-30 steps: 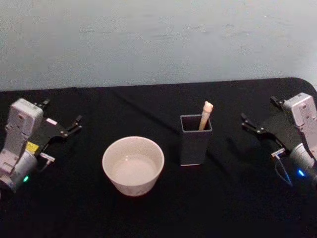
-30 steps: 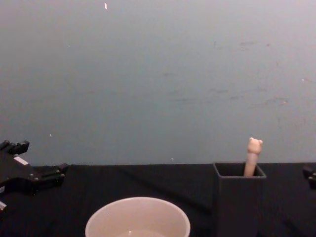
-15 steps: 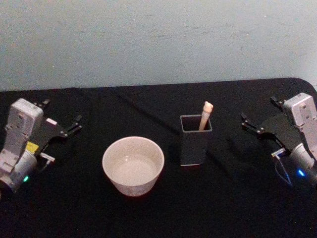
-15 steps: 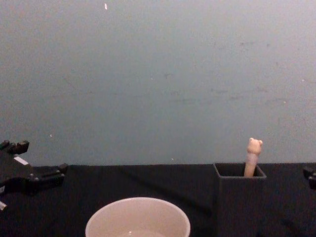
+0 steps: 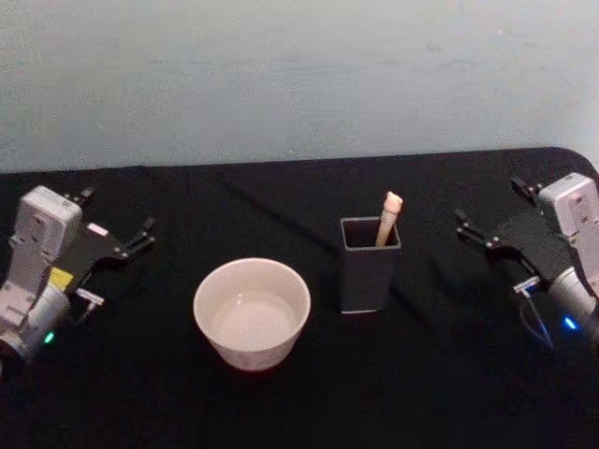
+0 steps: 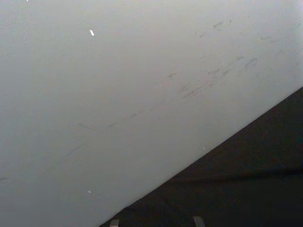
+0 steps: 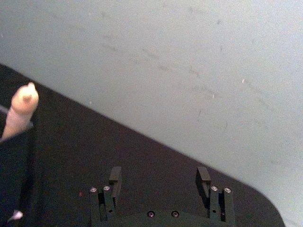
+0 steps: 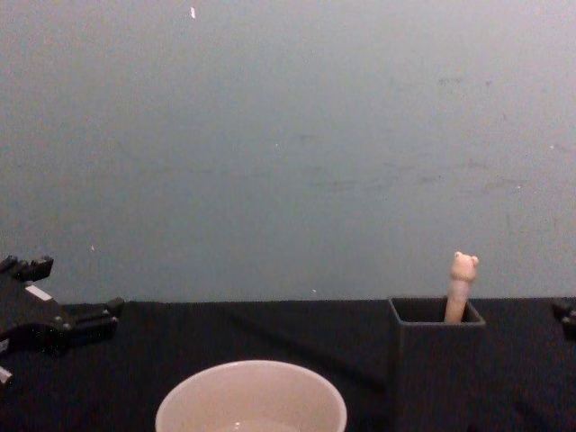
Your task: Pick up the stirring spoon with one hand, stir inside the cup, then place it back in its original position.
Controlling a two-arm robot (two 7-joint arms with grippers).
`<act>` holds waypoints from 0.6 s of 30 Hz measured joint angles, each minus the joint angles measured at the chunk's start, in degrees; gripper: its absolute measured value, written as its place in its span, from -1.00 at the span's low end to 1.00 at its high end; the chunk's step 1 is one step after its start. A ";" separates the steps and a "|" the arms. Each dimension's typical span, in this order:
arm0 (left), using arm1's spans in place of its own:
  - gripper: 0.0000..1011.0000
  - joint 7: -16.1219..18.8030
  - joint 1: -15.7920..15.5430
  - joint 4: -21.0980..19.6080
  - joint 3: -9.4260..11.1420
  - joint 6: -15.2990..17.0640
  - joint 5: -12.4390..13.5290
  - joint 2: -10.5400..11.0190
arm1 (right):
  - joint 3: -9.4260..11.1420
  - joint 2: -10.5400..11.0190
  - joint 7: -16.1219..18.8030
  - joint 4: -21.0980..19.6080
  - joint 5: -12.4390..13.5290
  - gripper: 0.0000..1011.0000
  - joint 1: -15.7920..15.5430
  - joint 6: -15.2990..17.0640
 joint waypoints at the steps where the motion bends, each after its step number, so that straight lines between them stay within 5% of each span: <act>1: 0.98 0.00 0.00 0.00 0.00 0.00 0.00 0.00 | 0.24 -0.04 0.16 -0.19 0.00 0.98 -0.07 -0.30; 8: 0.98 0.00 0.00 0.00 0.00 0.00 0.00 0.00 | 2.72 0.70 3.33 -3.57 3.02 0.98 -2.23 -0.19; 18: 0.98 0.00 0.00 0.00 0.00 0.00 0.00 0.00 | 7.16 4.04 11.20 -10.75 12.00 0.98 -7.36 3.99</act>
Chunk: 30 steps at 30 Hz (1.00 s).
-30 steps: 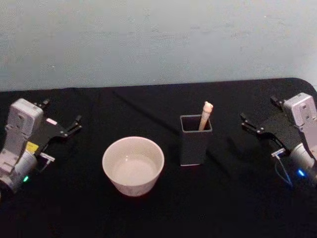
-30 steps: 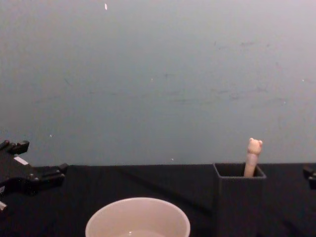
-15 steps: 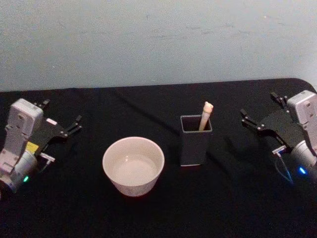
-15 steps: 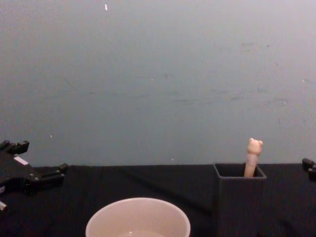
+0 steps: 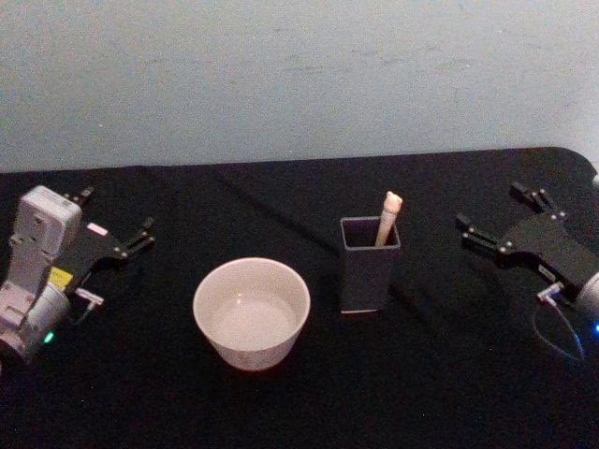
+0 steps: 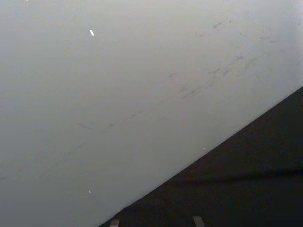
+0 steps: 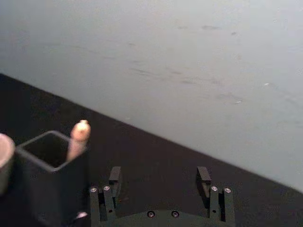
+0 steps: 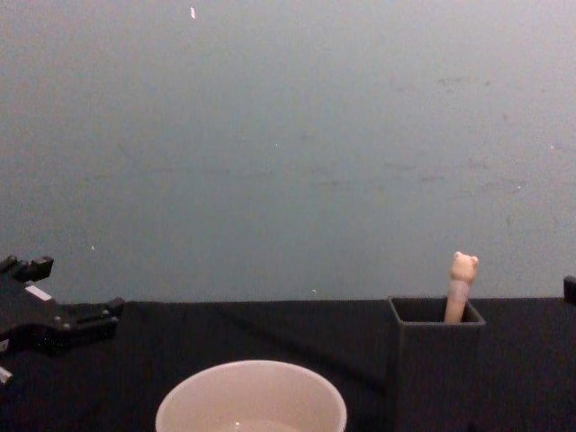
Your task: Pick up the stirring spoon with one hand, stir inside the cup, then place it back in its original position.
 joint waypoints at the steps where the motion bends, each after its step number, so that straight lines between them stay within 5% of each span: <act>1: 0.98 0.00 0.00 0.00 0.00 0.00 0.00 0.00 | 0.50 0.49 1.55 -0.81 1.25 0.98 -0.73 0.53; 7: 0.98 0.00 0.00 0.00 0.00 0.00 0.00 0.00 | 1.40 1.62 6.87 -3.38 4.72 0.98 -2.78 1.71; 16: 0.98 0.00 0.00 0.00 0.00 0.00 0.00 0.00 | 1.01 1.11 12.38 -5.13 6.62 0.98 -3.02 2.96; 30: 0.98 0.00 0.00 0.00 0.00 0.00 0.00 0.00 | -1.32 -4.75 14.19 -0.90 6.45 0.98 3.54 9.30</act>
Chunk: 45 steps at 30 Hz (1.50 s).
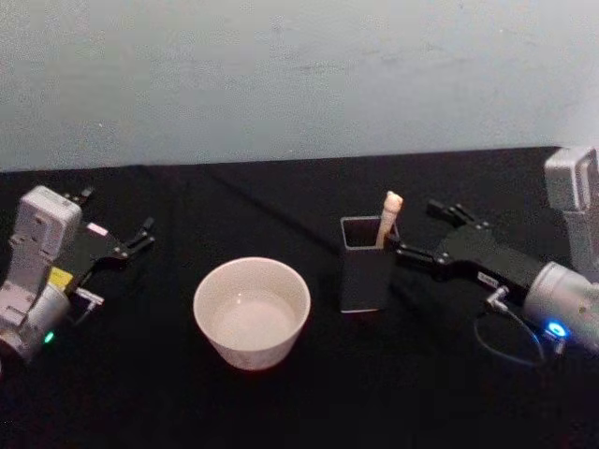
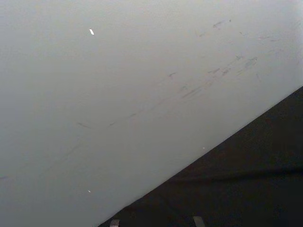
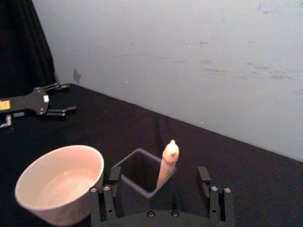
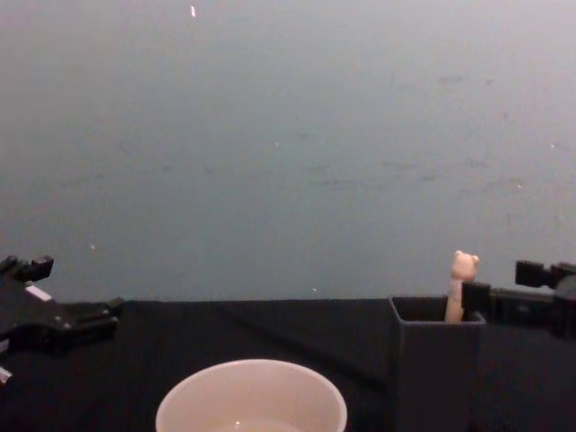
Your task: Pick up the stirring spoon with one hand, stir inside the cup, then place it back in its original position.
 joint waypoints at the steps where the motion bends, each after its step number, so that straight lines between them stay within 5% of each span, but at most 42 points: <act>1: 0.98 0.00 0.00 0.00 0.00 0.00 0.00 0.00 | -0.15 -0.73 -0.01 0.79 -0.07 0.98 0.85 0.54; 18: 0.98 0.00 0.00 0.00 0.00 0.00 0.00 0.00 | -1.46 -5.64 -0.65 7.85 -1.62 0.98 7.12 3.17; 45: 0.98 0.00 0.00 0.00 0.00 0.00 0.00 0.00 | -1.65 -6.18 -0.36 8.73 -1.98 0.98 7.82 4.00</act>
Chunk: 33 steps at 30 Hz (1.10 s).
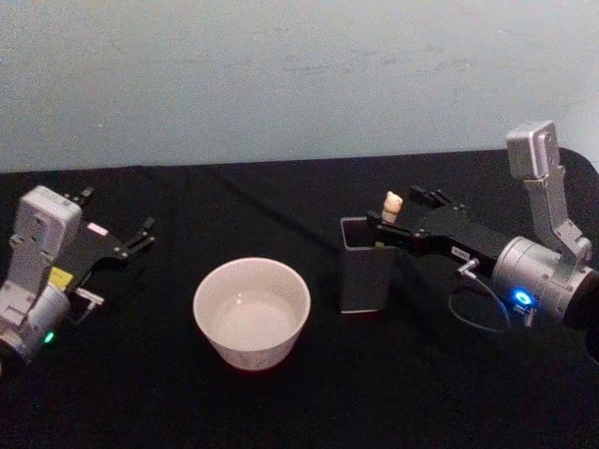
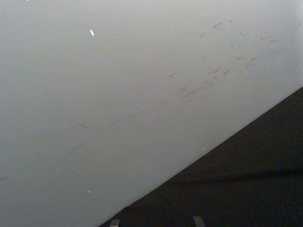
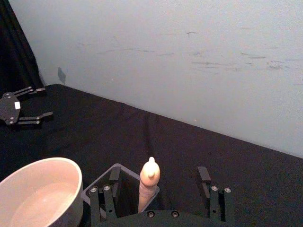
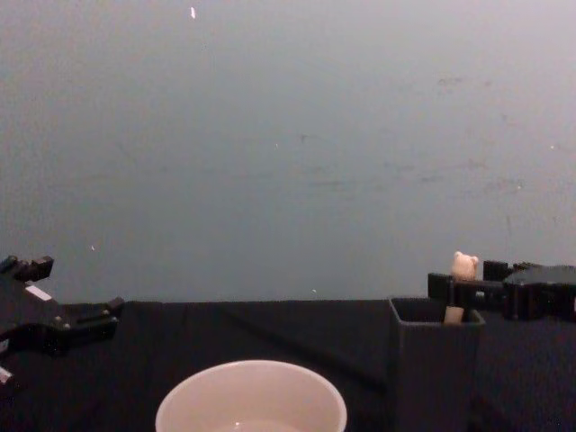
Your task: Pick up the stirring spoon with one hand, stir inside the cup, then place it back in its original position.
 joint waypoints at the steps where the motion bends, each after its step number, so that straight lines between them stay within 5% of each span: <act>1: 0.98 0.00 0.00 0.00 0.00 0.00 0.00 0.00 | 0.00 0.00 0.00 0.00 0.00 0.98 0.00 0.00; 12: 0.98 0.00 0.00 0.00 0.00 0.00 0.00 0.00 | 0.00 0.01 -0.03 -0.03 0.01 0.97 -0.02 -0.05; 22: 0.98 0.00 0.00 0.00 0.00 0.00 0.00 0.00 | 0.00 0.01 -0.03 -0.03 0.03 0.50 -0.02 -0.07; 33: 0.98 0.00 0.00 0.00 0.00 0.00 0.00 0.00 | 0.00 0.00 -0.03 -0.03 0.04 -0.26 -0.02 -0.07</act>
